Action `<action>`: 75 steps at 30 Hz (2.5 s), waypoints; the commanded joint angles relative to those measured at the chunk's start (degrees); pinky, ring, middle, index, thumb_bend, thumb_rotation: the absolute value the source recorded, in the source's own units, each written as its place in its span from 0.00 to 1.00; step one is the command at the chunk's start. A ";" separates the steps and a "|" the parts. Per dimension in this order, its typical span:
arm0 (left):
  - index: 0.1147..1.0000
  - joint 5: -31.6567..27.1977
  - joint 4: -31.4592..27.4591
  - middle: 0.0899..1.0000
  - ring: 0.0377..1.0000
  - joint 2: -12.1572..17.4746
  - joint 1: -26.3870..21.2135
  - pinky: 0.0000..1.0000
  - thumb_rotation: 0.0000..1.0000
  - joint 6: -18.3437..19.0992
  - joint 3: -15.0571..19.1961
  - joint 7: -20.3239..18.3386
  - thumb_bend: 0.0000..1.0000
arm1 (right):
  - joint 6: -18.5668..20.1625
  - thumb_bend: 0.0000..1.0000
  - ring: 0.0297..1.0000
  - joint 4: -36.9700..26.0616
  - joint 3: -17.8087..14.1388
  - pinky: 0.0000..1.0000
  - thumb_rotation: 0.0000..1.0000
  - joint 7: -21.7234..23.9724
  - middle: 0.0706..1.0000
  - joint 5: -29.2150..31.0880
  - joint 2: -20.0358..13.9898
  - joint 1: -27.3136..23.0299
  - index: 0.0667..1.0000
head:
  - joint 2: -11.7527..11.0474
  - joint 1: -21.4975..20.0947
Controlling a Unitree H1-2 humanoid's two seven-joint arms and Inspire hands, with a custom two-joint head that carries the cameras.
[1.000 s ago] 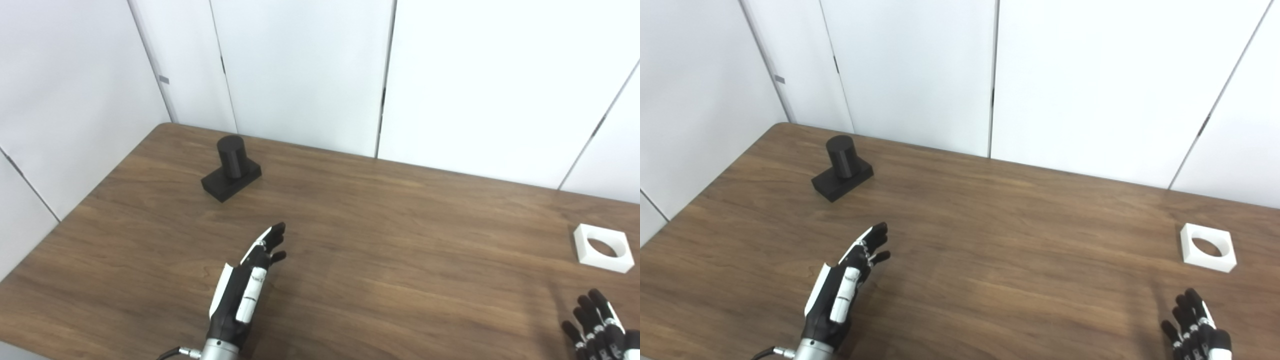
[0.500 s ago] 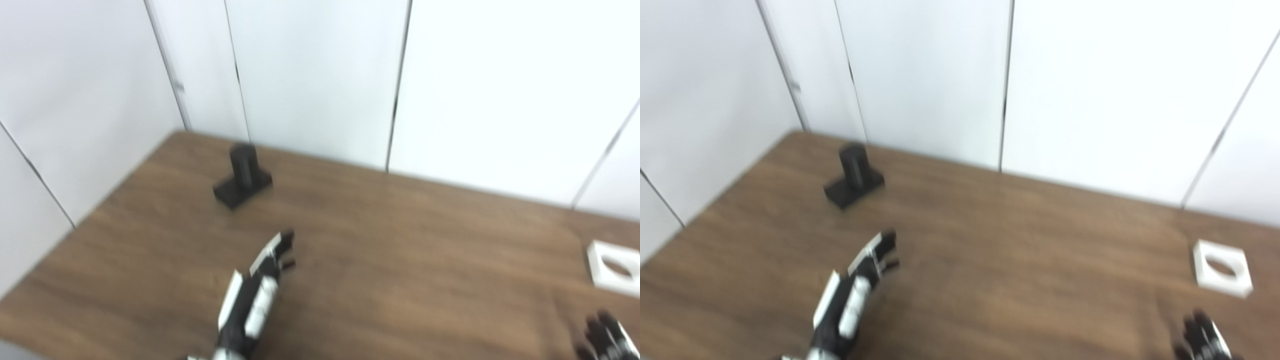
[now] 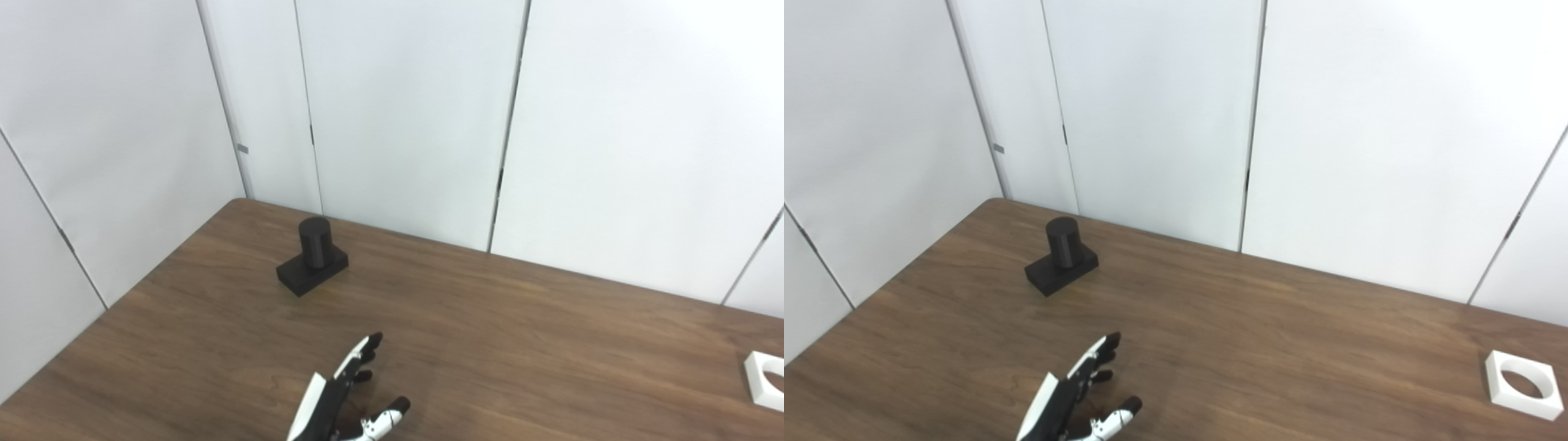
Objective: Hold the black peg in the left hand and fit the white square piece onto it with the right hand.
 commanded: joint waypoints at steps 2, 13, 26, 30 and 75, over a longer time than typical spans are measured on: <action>0.89 1.98 -5.17 0.95 0.93 -0.42 -3.08 0.87 0.33 4.94 3.47 0.14 0.59 | 0.09 0.69 0.96 -0.88 0.12 1.00 1.00 -0.42 0.93 -0.93 0.85 1.17 0.92 | 0.03 -0.12; 0.88 18.27 -6.99 0.98 0.98 11.48 -12.46 0.91 0.60 21.24 8.89 -5.74 0.83 | -0.52 0.70 0.97 -0.54 0.59 1.00 1.00 -0.81 0.93 -1.74 1.23 1.13 0.91 | 0.02 -0.93; 0.85 30.91 6.67 0.97 0.97 15.25 -21.15 0.87 0.66 22.45 10.61 -8.54 0.95 | -0.02 0.74 0.96 -0.61 0.87 0.98 1.00 -1.23 0.91 -3.08 0.93 1.24 0.89 | 0.33 -1.01; 0.86 32.47 11.19 0.96 0.97 15.42 -23.49 0.90 0.67 22.52 10.84 -7.39 0.95 | -0.05 0.75 0.96 -0.65 0.97 0.99 1.00 -1.28 0.91 -3.27 0.96 1.26 0.88 | 0.41 -1.18; 0.80 21.89 47.26 0.92 0.95 20.15 -42.16 0.92 0.60 17.84 1.56 1.07 0.99 | 1.73 0.85 0.94 -2.89 1.32 0.99 1.00 -1.32 0.89 -4.34 1.08 2.62 0.87 | 1.28 -2.87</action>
